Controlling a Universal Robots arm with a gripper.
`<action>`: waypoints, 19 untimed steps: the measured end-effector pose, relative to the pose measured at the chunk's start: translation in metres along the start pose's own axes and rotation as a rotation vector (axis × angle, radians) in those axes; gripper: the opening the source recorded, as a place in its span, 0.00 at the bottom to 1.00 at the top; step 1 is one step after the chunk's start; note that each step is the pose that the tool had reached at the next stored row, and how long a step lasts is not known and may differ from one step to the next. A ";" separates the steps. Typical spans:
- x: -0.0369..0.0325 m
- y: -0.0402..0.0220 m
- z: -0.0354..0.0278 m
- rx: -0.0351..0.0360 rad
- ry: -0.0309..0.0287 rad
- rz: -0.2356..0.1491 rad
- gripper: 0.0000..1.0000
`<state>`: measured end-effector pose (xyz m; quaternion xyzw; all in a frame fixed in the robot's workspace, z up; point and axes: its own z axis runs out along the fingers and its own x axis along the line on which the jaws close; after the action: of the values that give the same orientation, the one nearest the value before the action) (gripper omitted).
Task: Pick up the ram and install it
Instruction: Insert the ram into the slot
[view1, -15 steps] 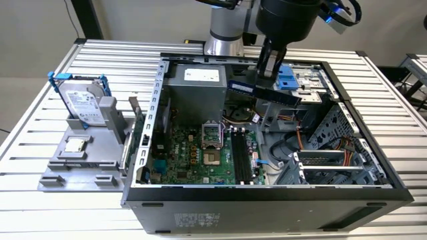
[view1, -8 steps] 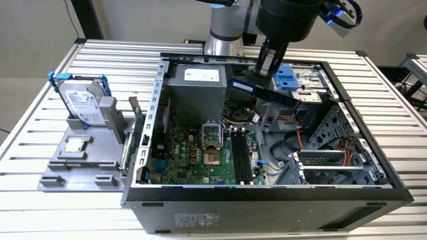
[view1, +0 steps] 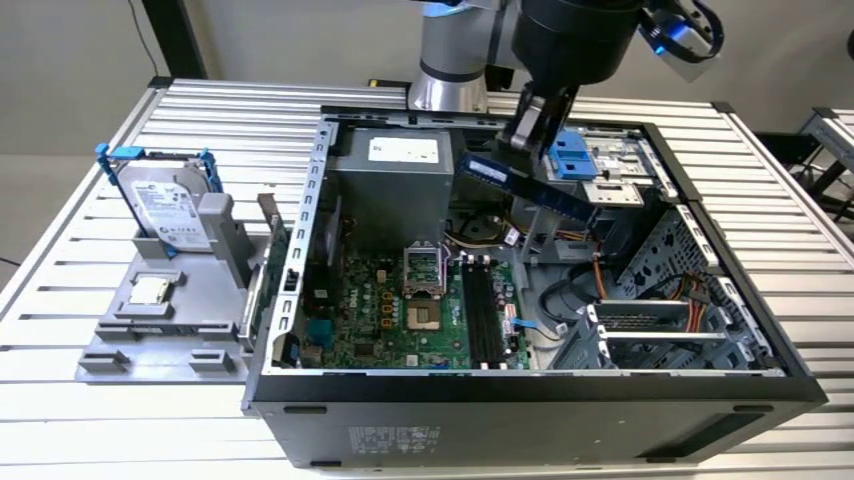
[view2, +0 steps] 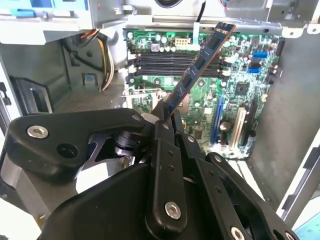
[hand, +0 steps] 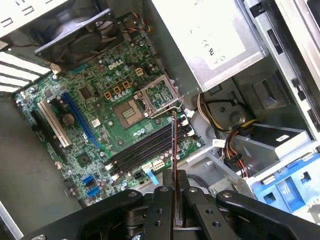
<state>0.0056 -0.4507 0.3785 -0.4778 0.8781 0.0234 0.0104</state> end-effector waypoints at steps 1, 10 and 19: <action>0.0000 0.0000 0.0000 0.0006 -0.0004 0.016 0.00; 0.0000 0.0000 0.0000 0.0064 -0.0050 0.159 0.00; 0.0000 0.0000 0.0000 0.0124 -0.0094 0.304 0.00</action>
<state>0.0056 -0.4508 0.3786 -0.3391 0.9404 0.0215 0.0138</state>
